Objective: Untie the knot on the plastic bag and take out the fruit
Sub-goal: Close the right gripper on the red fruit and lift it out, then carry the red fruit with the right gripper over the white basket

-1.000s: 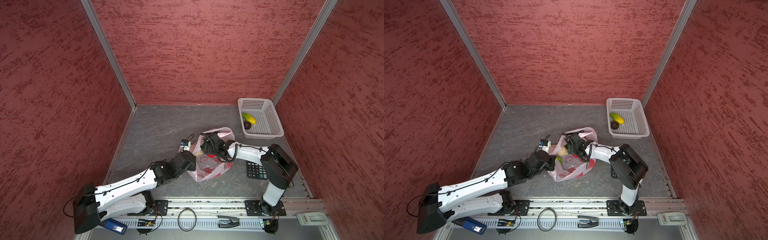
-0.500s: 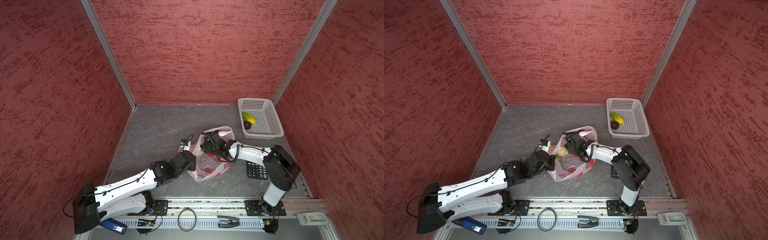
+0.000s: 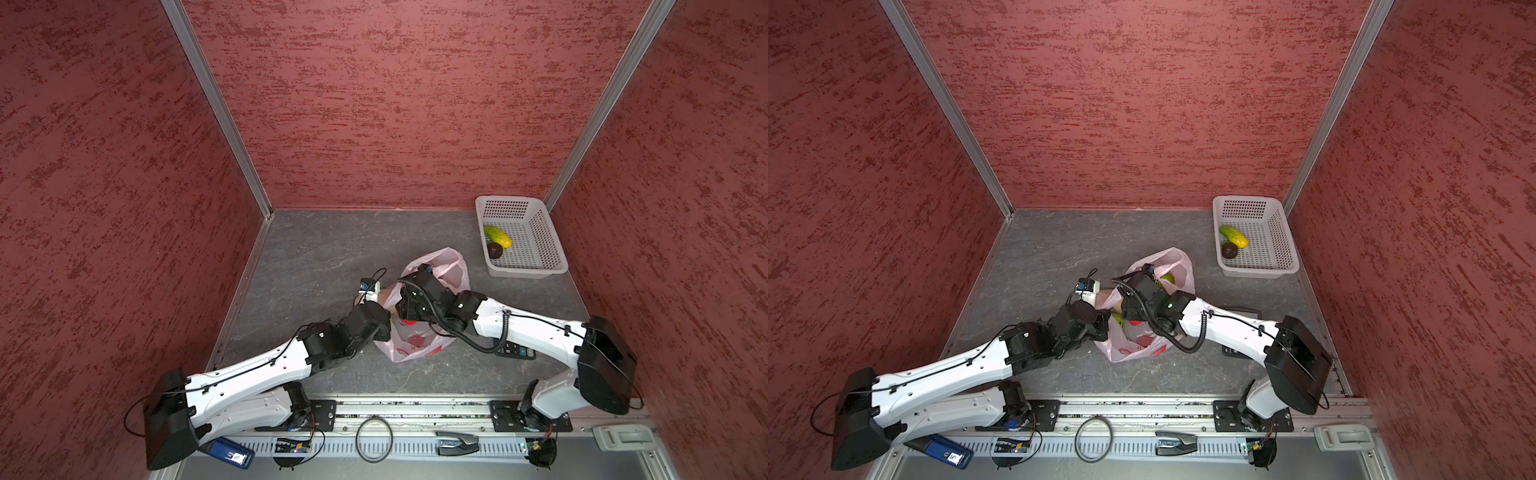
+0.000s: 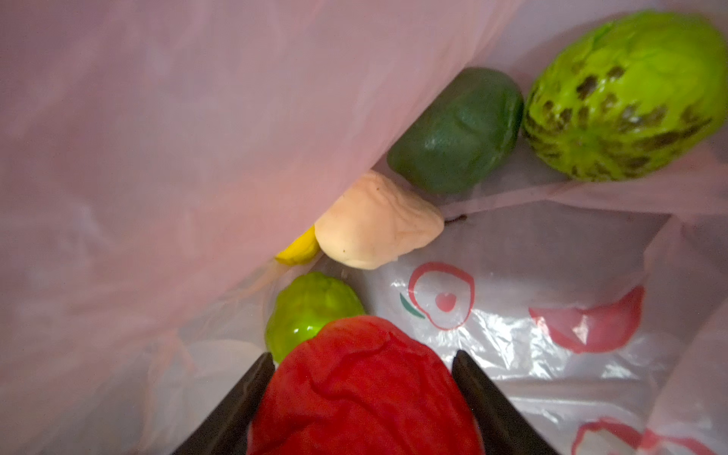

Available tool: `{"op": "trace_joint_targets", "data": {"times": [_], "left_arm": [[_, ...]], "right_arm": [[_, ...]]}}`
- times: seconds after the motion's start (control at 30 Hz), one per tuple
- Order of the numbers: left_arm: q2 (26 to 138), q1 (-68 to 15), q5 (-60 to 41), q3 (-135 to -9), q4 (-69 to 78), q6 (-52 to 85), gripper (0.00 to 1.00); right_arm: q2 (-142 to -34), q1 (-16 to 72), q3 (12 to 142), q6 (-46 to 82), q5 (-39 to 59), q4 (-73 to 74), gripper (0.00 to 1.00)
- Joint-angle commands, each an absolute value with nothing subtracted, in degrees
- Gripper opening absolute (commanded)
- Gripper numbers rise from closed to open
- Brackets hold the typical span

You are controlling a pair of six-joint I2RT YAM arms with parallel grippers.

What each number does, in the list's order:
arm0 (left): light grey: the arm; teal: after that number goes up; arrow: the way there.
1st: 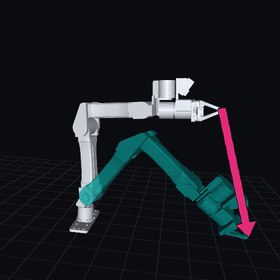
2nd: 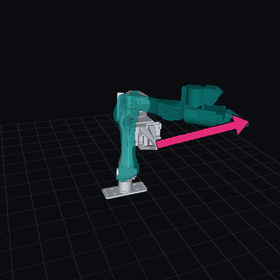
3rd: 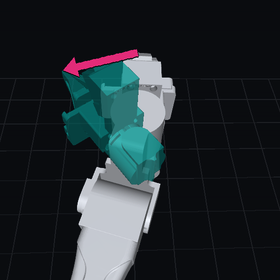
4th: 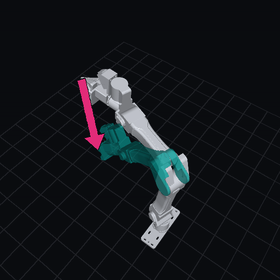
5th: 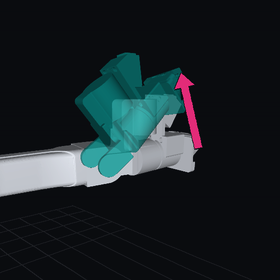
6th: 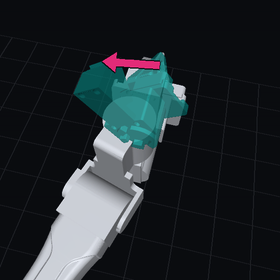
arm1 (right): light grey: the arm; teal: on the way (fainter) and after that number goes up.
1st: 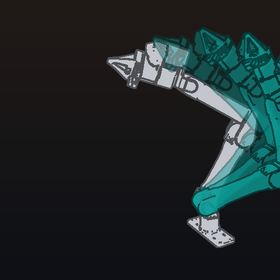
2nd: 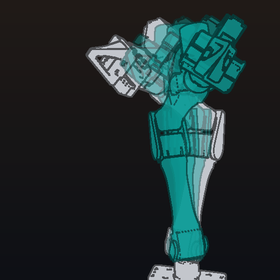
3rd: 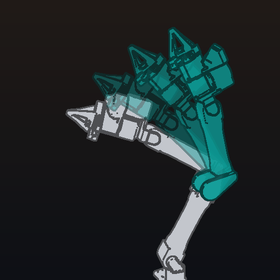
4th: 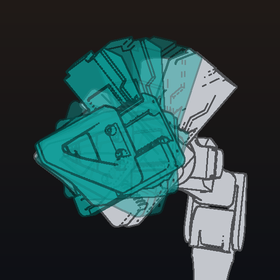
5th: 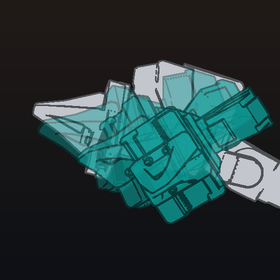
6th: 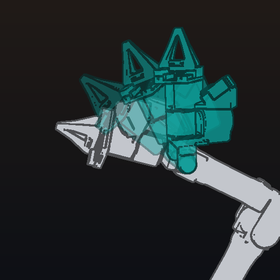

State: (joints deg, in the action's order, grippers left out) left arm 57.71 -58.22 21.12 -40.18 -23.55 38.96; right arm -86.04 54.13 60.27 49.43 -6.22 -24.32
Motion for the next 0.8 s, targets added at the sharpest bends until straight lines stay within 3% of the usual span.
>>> {"op": "trace_joint_targets", "data": {"times": [0.0, 0.5, 0.77], "left_arm": [[56.7, -58.47, 22.08, -40.3, -23.97, 38.76, 0.0], [56.44, -58.56, 22.28, -40.43, -24.37, 38.89, 0.0], [57.26, -59.06, 22.15, -40.72, -23.91, 38.78, 0.0]], "right_arm": [[-82.79, 55.57, 63.26, 52.12, -6.68, -29.19, 0.63], [-75.07, 55.07, 80.64, 48.62, -8.29, -43.11, 0.65], [-74.39, 41.28, 88.5, 43.98, -3.2, -41.65, 0.65]]}}
